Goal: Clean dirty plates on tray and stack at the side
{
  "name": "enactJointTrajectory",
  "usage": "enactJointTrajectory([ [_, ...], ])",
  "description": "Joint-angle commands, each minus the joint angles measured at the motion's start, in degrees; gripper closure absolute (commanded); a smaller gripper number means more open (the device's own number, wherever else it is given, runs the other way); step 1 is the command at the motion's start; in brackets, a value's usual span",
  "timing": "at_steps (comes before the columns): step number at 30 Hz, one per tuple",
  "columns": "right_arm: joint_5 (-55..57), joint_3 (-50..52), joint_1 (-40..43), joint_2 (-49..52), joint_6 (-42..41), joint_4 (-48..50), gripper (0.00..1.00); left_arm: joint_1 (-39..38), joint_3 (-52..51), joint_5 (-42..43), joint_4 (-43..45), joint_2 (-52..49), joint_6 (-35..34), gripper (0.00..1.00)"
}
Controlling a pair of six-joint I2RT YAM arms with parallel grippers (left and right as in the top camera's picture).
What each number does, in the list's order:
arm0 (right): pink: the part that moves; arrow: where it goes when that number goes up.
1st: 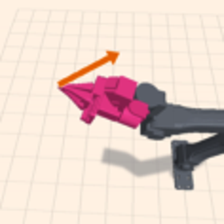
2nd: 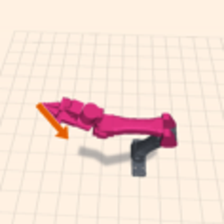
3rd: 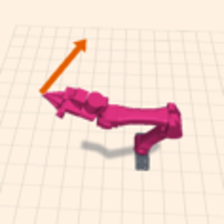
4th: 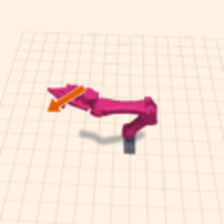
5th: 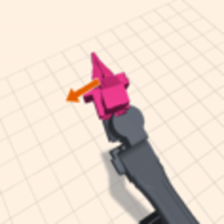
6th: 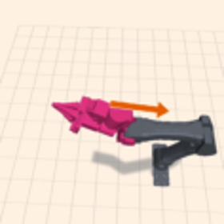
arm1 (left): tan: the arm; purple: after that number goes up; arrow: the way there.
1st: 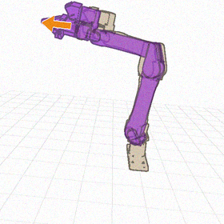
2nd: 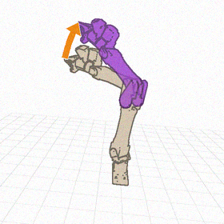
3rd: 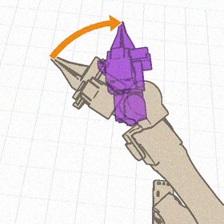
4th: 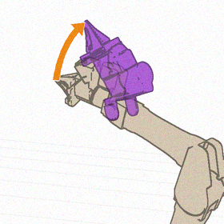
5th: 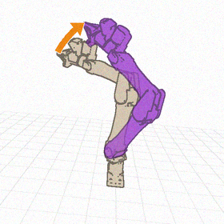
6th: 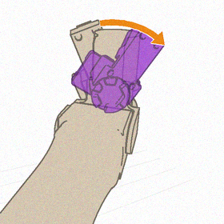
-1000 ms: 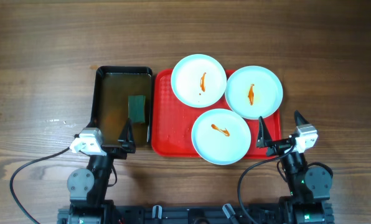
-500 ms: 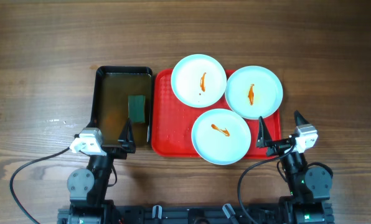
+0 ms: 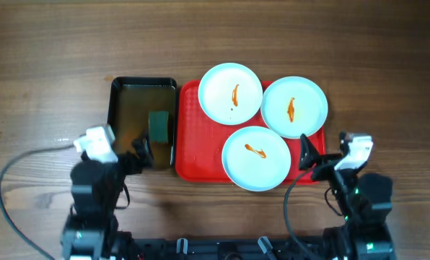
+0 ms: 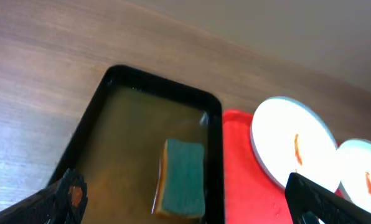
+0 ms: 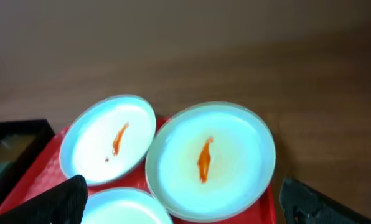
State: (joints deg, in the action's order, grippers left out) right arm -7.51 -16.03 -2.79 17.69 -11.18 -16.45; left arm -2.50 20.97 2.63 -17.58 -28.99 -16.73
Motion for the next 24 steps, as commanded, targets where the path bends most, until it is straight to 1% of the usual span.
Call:
enactJointTrajectory([
  [1,-1.2,-11.0,-0.1,13.3,-2.3,-6.0,0.01,0.4,11.4,-0.9,-5.7,-13.2,-0.2,0.00],
  [2,-1.2,-14.2,-0.1,17.2,-2.2,-9.1,0.00,0.4,14.4,-0.3,-7.6,-17.2,-0.2,0.00],
  [3,-1.2,-20.2,-0.1,24.6,-1.3,-15.0,0.00,0.4,19.6,1.1,-11.2,-23.3,-0.2,0.00],
  [6,-1.4,-28.8,-0.1,36.3,-0.9,-21.9,0.00,0.4,26.3,2.5,-17.6,-31.5,-0.3,0.00],
  [8,-3.7,-30.1,-0.1,42.1,-1.0,-20.7,0.01,0.4,26.7,2.9,-18.3,-34.3,-0.3,0.00],
  [11,-10.1,-30.1,-0.2,47.8,-0.9,-20.8,0.00,0.4,26.7,3.0,-18.3,-35.3,-0.5,0.00],
  [15,-11.9,-30.1,-0.3,53.7,-1.0,-22.6,0.00,0.4,26.7,4.7,-14.8,-35.6,-0.5,0.00],
  [17,-11.9,-30.1,-0.3,56.3,-1.0,-23.9,0.09,0.4,26.7,6.8,-12.5,-37.1,-0.5,0.00],
  [19,-11.9,-30.1,-0.3,59.5,-1.0,-24.4,0.25,-0.4,26.7,7.0,-11.4,-40.7,-0.5,0.00],
  [20,-11.9,-30.1,-0.3,60.8,-1.2,-24.3,0.29,-1.2,26.7,7.0,-10.9,-42.4,-0.4,0.01],
  [23,-11.9,-30.0,-0.3,65.5,-2.5,-24.4,0.46,-4.4,26.7,6.5,-8.3,-48.7,-0.4,0.04],
  [24,-11.9,-30.0,-0.3,66.6,-2.5,-24.4,0.50,-4.9,26.7,6.1,-7.6,-50.2,-0.4,0.06],
])
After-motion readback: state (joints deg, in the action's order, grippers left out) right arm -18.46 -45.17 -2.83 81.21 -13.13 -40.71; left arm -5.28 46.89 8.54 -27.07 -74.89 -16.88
